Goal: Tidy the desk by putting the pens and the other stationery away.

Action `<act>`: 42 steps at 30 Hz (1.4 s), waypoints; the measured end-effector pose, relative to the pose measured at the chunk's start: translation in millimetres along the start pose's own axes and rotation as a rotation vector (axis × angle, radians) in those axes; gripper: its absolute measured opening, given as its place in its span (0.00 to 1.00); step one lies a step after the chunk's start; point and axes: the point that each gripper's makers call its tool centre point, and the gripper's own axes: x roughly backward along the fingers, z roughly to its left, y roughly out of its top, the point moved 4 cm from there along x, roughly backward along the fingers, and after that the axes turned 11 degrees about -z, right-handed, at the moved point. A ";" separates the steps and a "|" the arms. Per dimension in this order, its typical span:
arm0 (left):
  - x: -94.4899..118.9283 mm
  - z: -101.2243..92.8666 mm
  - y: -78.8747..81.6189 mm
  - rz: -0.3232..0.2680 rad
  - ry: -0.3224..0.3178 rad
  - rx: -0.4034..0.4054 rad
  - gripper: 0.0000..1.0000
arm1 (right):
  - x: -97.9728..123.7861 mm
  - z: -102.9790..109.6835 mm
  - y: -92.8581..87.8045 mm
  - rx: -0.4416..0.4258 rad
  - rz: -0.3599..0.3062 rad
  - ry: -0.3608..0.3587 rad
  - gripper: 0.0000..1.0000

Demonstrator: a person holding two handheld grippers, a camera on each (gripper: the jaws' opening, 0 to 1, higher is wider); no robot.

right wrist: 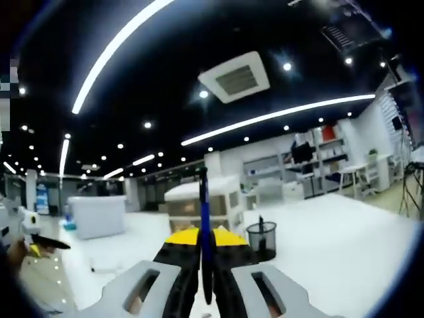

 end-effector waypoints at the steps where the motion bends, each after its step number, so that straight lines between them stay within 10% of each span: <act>1: 2.0 0.6 0.7 -0.004 0.004 0.000 0.86 | -5.3 -1.5 0.0 -0.003 0.001 0.001 0.03; 42: 26.9 12.3 0.9 -0.026 0.077 0.009 0.86 | -188.5 -83.2 -36.7 0.056 0.108 -0.087 0.04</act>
